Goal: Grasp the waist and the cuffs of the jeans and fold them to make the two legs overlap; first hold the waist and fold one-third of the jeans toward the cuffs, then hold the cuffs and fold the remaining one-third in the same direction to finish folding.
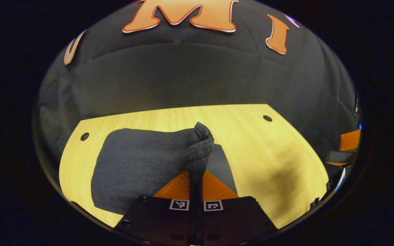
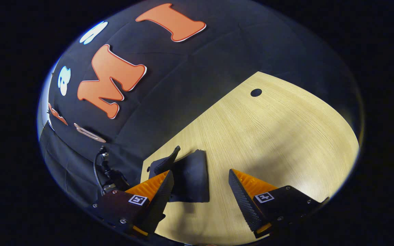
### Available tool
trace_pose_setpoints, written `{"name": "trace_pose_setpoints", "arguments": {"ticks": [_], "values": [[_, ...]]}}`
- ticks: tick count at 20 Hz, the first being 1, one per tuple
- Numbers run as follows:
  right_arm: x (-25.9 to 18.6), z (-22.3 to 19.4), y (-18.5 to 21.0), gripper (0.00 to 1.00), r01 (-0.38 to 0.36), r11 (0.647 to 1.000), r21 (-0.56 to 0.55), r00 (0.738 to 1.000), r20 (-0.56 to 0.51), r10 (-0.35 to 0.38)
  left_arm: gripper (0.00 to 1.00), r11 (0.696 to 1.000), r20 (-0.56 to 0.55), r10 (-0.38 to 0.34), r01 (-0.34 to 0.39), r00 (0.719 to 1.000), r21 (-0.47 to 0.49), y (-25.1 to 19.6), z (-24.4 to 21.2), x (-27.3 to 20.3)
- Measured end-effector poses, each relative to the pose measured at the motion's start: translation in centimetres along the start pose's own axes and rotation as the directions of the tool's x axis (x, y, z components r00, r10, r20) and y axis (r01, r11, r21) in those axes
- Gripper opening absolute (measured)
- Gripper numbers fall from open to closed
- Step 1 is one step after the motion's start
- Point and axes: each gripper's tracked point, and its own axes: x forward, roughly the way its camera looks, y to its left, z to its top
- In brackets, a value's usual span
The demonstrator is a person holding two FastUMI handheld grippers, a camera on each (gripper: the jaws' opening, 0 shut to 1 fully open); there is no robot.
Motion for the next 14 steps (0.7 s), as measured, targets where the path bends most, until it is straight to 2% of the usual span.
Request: {"name": "trace_pose_setpoints", "arguments": {"ticks": [2,4,6,8,9,11,14], "values": [[-0.1,-0.3,-0.6,0.98,0.004,1.000,-0.012,1.000,-0.018,-0.005,0.01,0.999,-0.027,0.040,-0.040,0.999,0.007,-0.2,-1.3,0.4],[-0.3,-0.8,-1.0,0.98,0.005,0.999,-0.036,0.999,-0.039,-0.007,0.05,1.000,-0.046,0.001,-0.001,0.999,-0.007,-1.3,-2.8,1.2],[-0.6,-1.3,-1.1,0.98,0.000,0.998,-0.065,0.998,-0.061,-0.004,0.51,0.996,-0.101,-0.065,0.059,0.993,-0.060,-3.1,-4.7,2.1],[-0.8,-1.6,-1.1,0.98,-0.006,0.995,-0.095,0.997,-0.076,-0.002,0.96,0.998,-0.099,-0.032,0.026,0.995,-0.062,-2.8,-5.1,1.4],[-1.0,-1.8,-1.2,0.98,-0.010,0.994,-0.109,0.997,-0.082,0.001,1.00,0.997,-0.084,-0.030,0.024,0.996,-0.067,-3.1,-4.7,0.9],[-1.1,-2.0,-1.0,0.98,-0.015,0.992,-0.127,0.995,-0.095,0.003,0.99,0.995,-0.053,-0.050,0.045,0.997,-0.091,-3.6,-3.9,-1.3],[-1.0,-2.1,-0.1,0.98,-0.017,0.987,-0.160,0.996,-0.094,0.002,0.99,0.994,0.016,-0.040,0.041,0.999,-0.099,-3.1,-1.9,-5.1]]}}
